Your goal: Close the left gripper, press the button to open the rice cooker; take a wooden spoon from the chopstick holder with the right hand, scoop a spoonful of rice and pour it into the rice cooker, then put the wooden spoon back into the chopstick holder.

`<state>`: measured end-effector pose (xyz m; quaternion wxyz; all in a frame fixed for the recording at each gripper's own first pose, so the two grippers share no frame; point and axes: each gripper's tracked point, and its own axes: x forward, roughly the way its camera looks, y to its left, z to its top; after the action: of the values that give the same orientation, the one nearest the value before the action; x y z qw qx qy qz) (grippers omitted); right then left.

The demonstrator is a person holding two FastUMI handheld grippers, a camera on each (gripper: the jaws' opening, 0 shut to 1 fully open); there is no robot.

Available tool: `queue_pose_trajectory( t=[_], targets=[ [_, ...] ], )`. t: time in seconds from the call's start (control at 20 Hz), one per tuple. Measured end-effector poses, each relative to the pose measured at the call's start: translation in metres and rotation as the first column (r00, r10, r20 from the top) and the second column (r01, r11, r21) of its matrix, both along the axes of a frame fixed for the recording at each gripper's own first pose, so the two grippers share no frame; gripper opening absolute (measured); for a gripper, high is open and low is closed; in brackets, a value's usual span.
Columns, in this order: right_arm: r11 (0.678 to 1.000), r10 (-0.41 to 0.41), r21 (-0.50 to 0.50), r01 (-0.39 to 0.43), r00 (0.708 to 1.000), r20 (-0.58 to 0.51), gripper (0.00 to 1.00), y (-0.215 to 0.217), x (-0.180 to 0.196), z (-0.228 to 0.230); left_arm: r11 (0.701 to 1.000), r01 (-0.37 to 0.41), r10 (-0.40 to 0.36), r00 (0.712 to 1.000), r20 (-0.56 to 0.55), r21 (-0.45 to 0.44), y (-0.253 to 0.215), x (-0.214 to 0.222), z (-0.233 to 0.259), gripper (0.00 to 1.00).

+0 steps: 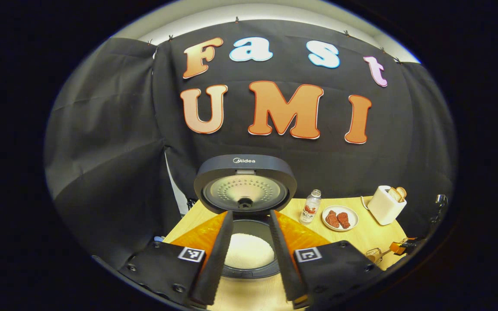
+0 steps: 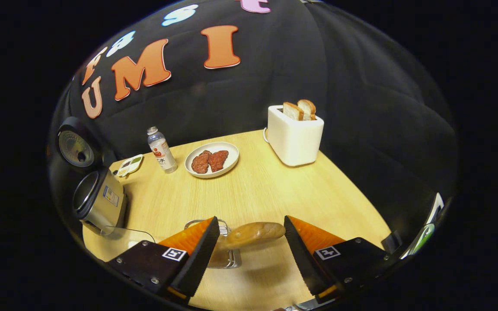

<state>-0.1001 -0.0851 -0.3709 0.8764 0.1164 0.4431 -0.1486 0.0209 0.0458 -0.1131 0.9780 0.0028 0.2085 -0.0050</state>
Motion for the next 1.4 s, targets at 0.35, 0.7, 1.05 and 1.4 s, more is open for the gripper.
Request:
queue_pose_trajectory(
  t=[0.35,0.7,1.05,1.4],
  targets=[
    [0.970,-0.130,0.215,0.116,0.990,0.055,0.33,0.026,0.013,-0.005,1.000,-0.016,0.016,0.999,-0.034,0.003,0.003,-0.023,-0.015,0.69],
    [0.959,-0.158,0.250,0.135,0.985,0.074,0.11,0.038,0.017,0.026,0.999,-0.029,0.027,0.998,-0.058,-0.039,0.007,-0.032,-0.031,0.69],
    [0.980,-0.057,0.200,0.009,0.970,0.236,0.11,0.062,0.035,0.129,1.000,0.008,-0.008,1.000,-0.029,0.004,0.010,-0.037,-0.035,0.74],
    [0.958,0.154,0.201,-0.206,0.957,0.247,0.11,0.146,0.032,0.139,1.000,-0.012,0.013,1.000,-0.022,0.013,0.029,-0.037,-0.044,0.95]
  ],
)
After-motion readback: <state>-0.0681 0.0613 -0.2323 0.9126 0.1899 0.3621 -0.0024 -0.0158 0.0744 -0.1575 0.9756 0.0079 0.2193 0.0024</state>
